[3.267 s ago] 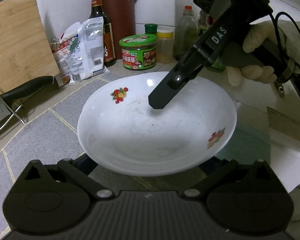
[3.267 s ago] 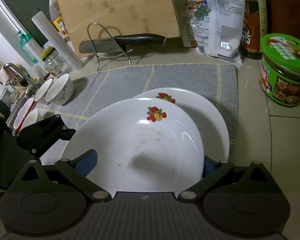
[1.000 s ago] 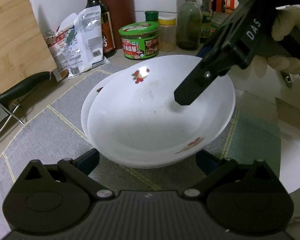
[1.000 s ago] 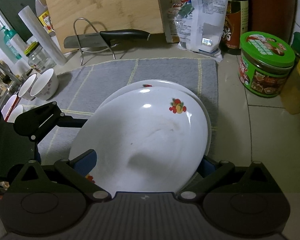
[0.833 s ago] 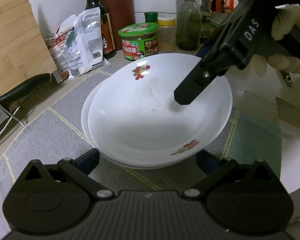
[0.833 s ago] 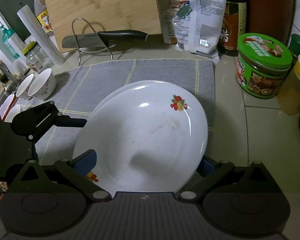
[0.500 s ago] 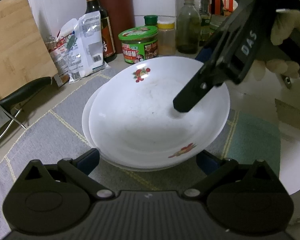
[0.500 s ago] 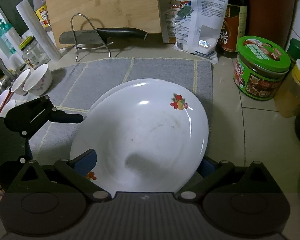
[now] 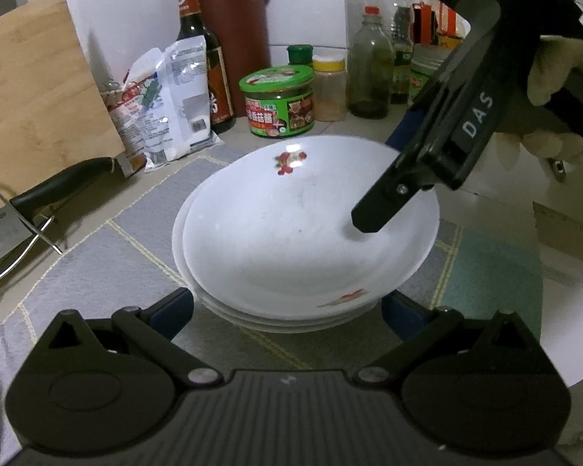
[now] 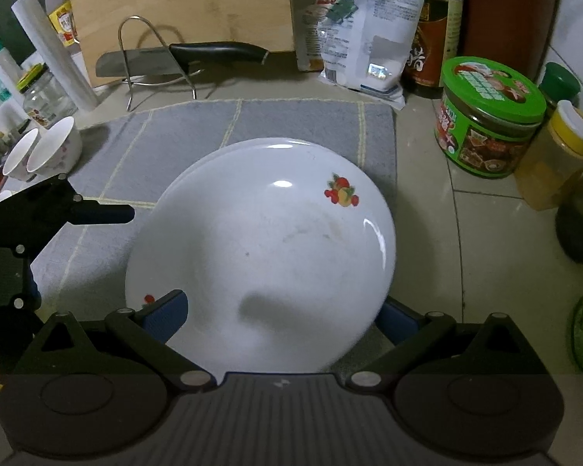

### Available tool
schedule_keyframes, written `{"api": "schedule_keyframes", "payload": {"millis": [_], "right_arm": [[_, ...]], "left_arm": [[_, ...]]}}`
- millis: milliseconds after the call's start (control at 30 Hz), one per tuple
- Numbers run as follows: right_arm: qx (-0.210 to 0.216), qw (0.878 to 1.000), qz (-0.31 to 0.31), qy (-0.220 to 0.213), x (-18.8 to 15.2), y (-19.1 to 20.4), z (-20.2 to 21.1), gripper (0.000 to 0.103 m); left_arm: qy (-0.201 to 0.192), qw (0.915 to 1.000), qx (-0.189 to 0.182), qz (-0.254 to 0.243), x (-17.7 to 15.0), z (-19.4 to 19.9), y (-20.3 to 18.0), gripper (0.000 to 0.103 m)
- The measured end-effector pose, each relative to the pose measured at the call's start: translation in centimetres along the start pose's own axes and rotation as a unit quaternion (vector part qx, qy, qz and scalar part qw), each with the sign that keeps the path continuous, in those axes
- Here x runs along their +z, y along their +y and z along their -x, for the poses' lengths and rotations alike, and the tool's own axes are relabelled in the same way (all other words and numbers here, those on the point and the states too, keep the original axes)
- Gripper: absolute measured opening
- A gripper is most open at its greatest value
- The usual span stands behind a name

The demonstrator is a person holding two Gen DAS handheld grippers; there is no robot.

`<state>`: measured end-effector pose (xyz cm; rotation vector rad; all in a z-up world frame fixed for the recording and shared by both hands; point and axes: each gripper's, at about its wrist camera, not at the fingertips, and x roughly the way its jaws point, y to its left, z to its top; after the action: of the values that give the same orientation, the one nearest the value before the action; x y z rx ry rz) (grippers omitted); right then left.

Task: Organize plates and bowls
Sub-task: 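Open the right tool, release the plate, and move toward the bowls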

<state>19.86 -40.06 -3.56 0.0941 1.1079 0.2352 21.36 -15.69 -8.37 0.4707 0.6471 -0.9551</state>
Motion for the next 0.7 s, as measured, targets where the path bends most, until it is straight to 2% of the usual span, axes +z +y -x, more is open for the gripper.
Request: {"api": "schedule_keyframes", "payload": {"millis": [133, 300, 467, 600, 700], "right_arm": [[-0.008, 1.000, 0.008, -0.008, 0.1, 0.5, 0.4, 0.103], [-0.009, 0.999, 0.033, -0.040, 0.3, 2.0, 1.7, 0.103], [-0.004, 0.992, 0.091, -0.084, 1.1, 4.7, 2.2, 0.103], [0.016, 0.984, 0.138, -0.113, 2.4, 7.5, 1.4, 0.103], [0.039, 0.976, 0.171, -0.132, 3.3, 9.9, 0.3, 0.103]], "left_arm": [[-0.008, 0.9999, 0.005, 0.006, -0.1, 0.6, -0.1, 0.102], [-0.033, 0.9992, 0.012, 0.017, -0.4, 2.4, 0.0, 0.102], [-0.060, 0.9955, 0.040, 0.062, -1.3, 5.3, 0.7, 0.102], [-0.077, 0.9857, 0.089, 0.120, -2.8, 8.1, 1.8, 0.102], [-0.085, 0.9741, 0.135, 0.160, -4.3, 10.2, 2.4, 0.102]]}}
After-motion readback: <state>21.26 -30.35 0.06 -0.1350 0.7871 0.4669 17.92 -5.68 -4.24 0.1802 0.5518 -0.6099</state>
